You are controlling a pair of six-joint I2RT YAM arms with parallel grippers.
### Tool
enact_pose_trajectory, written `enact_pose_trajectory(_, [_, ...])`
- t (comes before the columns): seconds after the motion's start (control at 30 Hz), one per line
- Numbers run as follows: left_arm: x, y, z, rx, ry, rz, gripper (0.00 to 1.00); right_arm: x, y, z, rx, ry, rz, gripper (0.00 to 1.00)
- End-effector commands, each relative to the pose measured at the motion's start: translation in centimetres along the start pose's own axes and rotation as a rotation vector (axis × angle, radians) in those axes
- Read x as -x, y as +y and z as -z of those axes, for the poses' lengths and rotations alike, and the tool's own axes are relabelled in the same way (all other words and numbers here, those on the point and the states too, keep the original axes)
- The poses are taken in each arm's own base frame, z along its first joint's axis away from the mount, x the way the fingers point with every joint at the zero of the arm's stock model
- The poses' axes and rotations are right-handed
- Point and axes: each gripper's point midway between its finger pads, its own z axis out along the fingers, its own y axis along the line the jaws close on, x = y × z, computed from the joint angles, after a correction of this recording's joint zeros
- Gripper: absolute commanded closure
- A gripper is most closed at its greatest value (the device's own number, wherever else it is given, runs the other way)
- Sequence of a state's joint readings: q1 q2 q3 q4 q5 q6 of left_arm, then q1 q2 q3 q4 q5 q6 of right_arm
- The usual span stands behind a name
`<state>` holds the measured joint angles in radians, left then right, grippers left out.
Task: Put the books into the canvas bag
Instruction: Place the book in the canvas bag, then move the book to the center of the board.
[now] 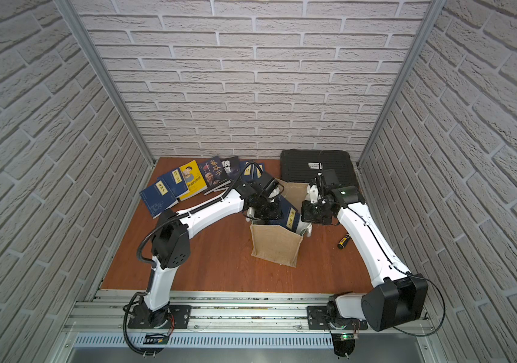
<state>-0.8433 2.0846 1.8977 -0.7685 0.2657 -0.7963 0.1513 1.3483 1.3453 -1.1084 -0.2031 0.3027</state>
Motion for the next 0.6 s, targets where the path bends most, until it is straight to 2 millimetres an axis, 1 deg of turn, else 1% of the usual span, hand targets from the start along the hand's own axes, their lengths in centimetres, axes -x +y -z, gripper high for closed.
enact_pose_trajectory(0.0, [2.4, -1.5, 6.5, -0.017, -0.122, -0.029, 0.58, 2.2, -0.5, 1.3, -0.035, -0.079, -0.001, 0.95])
enact_pose_trajectory(0.17, [4.4, -2.4, 13.2, -0.036, -0.255, -0.078, 0.54, 3.5, -0.8, 1.7, -0.049, -0.104, -0.007, 0.94])
enact_pose_trajectory(0.2, [4.7, -2.4, 14.6, -0.040, -0.285, -0.081, 0.54, 3.8, -0.8, 1.6, -0.050, -0.106, -0.008, 0.95])
enact_pose_trajectory(0.3, [5.3, -2.0, 18.1, -0.039, -0.359, -0.091, 0.53, 4.8, -0.8, 1.7, -0.055, -0.115, -0.015, 0.95])
enact_pose_trajectory(0.4, [5.3, -0.3, 20.4, -0.010, -0.409, -0.080, 0.53, 5.8, -1.0, 1.9, -0.065, -0.123, -0.024, 0.95])
enact_pose_trajectory(0.43, [5.3, 0.3, 20.8, -0.003, -0.419, -0.073, 0.52, 6.0, -1.0, 2.0, -0.066, -0.128, -0.024, 0.94])
enact_pose_trajectory(0.57, [4.8, 3.7, 22.5, 0.024, -0.445, 0.000, 0.52, 6.6, -1.2, 2.9, -0.085, -0.148, -0.042, 0.94])
